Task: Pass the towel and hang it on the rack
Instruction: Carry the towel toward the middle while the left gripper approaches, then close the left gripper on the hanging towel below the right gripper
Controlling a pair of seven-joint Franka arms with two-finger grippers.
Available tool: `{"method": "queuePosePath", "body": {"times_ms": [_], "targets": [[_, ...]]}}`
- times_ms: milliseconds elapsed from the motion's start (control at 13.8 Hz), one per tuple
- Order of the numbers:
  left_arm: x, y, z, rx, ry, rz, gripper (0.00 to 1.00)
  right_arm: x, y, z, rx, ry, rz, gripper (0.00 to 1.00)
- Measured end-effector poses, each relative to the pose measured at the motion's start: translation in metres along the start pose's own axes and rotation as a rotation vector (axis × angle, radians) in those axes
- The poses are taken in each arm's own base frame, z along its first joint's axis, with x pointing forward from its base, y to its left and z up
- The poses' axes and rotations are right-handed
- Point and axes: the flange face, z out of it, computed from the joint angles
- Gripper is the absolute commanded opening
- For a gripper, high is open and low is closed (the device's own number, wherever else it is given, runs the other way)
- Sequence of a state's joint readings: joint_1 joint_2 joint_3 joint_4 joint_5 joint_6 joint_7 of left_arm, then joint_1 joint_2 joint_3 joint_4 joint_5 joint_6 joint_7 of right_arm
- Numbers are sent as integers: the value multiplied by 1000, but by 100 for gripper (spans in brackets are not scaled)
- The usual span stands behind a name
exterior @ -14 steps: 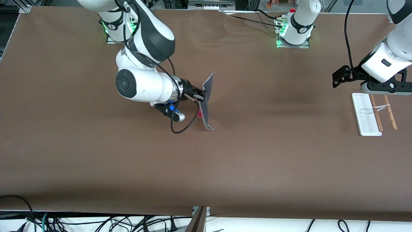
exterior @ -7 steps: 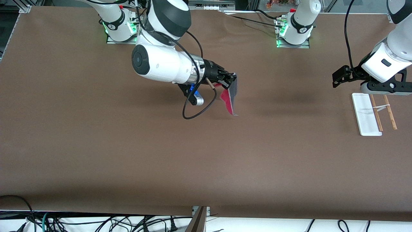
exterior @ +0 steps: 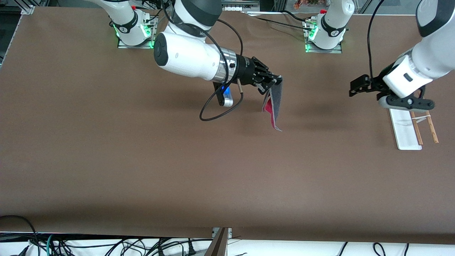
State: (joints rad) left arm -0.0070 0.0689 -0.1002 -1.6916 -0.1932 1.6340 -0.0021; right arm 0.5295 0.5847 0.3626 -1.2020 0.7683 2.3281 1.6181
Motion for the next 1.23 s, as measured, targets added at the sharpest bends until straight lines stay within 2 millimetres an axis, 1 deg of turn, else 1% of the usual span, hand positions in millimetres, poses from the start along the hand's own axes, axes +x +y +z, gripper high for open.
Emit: {"method": "queuePosePath", "body": {"times_ms": [217, 434, 506, 796, 868, 1085, 1230], "targets": [[16, 16, 35, -149, -57, 120, 100, -12, 3, 7, 63, -18, 57, 0], [31, 35, 70, -354, -80, 285, 100, -17, 1, 5, 109, -40, 146, 0], [38, 36, 82, -434, -72, 348, 100, -18, 0, 4, 116, -47, 165, 0], [63, 31, 134, -687, 12, 583, 100, -20, -2, 1, 125, -57, 191, 0], [69, 30, 142, -736, 50, 627, 100, -20, -2, 1, 125, -57, 191, 0], [92, 32, 148, -841, 184, 753, 100, -21, -2, 1, 125, -58, 191, 0], [107, 28, 159, -897, 269, 820, 100, -21, -2, 1, 126, -58, 191, 0]]}}
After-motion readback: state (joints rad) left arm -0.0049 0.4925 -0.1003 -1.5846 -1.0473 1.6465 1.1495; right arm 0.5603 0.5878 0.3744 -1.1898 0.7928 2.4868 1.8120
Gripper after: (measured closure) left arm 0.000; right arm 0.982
